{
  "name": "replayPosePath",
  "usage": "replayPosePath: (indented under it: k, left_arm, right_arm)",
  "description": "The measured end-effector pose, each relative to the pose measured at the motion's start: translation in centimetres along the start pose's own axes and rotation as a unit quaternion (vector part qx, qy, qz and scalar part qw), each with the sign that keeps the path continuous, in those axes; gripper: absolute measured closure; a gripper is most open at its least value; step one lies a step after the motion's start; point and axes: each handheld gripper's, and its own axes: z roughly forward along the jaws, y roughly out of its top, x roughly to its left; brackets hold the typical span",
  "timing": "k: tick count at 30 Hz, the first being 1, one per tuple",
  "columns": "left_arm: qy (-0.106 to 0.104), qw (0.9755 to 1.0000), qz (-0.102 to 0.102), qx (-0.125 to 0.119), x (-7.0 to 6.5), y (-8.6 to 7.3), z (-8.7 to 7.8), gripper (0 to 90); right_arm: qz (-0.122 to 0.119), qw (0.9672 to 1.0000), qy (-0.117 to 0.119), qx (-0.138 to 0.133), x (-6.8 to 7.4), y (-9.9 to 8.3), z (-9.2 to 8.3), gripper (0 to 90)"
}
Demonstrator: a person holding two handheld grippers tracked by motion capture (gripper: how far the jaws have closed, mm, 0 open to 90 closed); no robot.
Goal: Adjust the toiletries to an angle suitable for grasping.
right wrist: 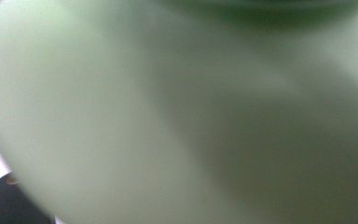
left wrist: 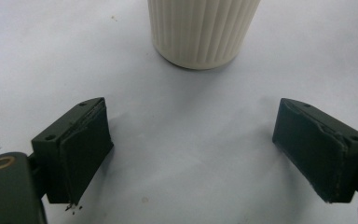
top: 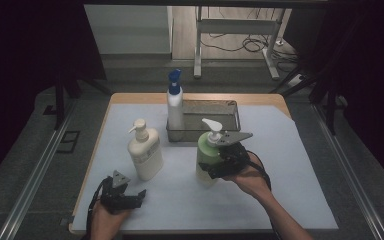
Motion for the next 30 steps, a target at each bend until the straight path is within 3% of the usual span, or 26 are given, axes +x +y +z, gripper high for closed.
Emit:
replayPosePath:
  k: [30]
  left_arm:
    - [0.000,1.0000,0.000,0.000,0.0,0.0,0.0,10.7]
  right_arm:
    - [0.027,0.9991,-0.031,-0.013,-2.7,5.2,-0.4,12.3]
